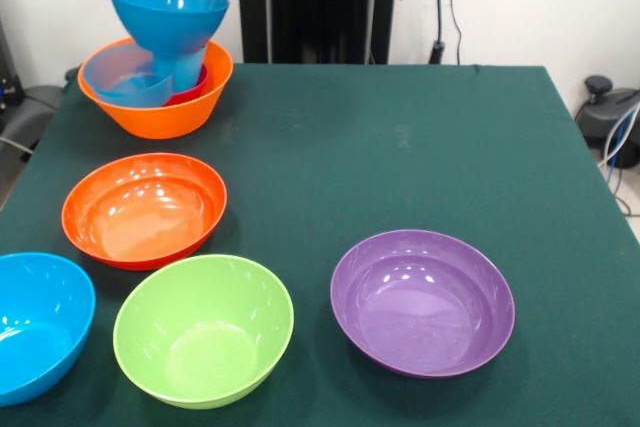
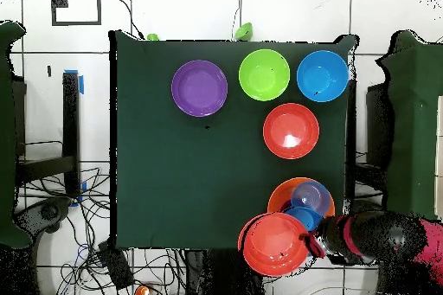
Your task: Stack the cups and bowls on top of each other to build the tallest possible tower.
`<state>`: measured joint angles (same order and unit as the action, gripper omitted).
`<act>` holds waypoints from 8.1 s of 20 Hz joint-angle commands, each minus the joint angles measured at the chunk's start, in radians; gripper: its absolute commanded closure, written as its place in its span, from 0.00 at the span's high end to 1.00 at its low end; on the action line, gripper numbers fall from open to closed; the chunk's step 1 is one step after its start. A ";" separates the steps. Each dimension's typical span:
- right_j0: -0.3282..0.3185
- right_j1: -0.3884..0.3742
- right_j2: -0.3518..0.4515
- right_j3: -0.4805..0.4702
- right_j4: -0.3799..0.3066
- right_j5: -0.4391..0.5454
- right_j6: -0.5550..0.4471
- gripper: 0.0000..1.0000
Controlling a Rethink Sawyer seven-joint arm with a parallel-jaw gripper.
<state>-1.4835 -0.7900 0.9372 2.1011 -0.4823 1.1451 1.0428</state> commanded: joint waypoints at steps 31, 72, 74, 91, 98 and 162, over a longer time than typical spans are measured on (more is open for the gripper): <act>-0.036 0.100 0.099 -0.166 -0.195 0.180 -0.351 0.00; -0.021 0.082 0.091 -0.107 -0.273 0.105 -0.241 1.00; -0.019 0.084 0.091 -0.109 -0.273 0.106 -0.240 1.00; 0.054 -0.192 0.249 -0.010 -0.002 0.039 0.046 1.00; 0.164 -0.225 0.200 0.035 0.056 -0.171 0.226 1.00; 0.999 -0.030 -0.530 -0.353 0.009 -0.678 0.858 1.00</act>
<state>-0.4619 -0.8075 0.4334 1.8017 -0.4910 0.5834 1.7654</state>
